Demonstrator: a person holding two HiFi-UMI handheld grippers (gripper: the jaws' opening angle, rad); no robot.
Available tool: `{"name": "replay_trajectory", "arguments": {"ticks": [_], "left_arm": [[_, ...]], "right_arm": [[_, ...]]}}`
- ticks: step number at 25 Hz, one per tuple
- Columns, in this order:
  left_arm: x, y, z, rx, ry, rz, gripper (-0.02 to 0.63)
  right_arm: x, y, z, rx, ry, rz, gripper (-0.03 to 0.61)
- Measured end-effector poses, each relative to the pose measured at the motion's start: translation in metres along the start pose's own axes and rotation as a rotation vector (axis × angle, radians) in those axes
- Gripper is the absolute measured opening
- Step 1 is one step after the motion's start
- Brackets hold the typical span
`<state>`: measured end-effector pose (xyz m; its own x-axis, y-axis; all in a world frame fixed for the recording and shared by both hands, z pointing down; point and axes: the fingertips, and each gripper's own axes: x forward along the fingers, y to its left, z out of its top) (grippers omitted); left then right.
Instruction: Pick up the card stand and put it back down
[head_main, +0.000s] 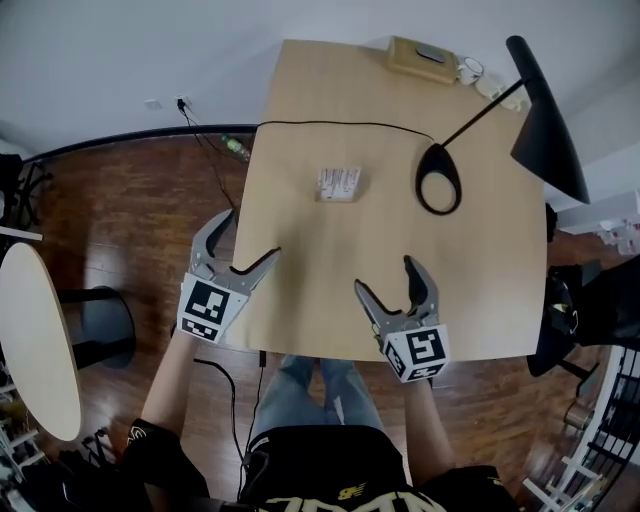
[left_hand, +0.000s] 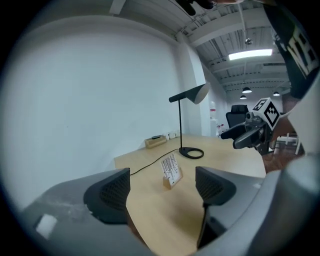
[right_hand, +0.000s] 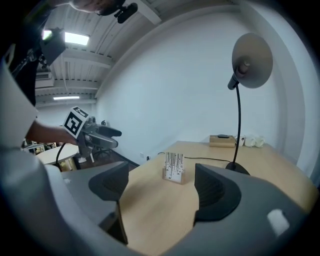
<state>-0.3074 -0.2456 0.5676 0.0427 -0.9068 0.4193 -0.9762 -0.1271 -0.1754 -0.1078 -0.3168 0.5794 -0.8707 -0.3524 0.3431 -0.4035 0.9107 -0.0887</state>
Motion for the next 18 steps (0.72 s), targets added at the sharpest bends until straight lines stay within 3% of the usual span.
{"name": "replay_trajectory", "arguments": {"ticks": [6, 18], "left_arm": [[0.070, 0.013, -0.010, 0.048, 0.013, -0.125, 0.422], [0.213, -0.016, -0.062, 0.071, 0.100, -0.380, 0.410]], "right_arm": [[0.019, -0.022, -0.027, 0.052, 0.046, -0.009, 0.418], [0.041, -0.055, -0.040, 0.054, 0.061, -0.047, 0.417]]}}
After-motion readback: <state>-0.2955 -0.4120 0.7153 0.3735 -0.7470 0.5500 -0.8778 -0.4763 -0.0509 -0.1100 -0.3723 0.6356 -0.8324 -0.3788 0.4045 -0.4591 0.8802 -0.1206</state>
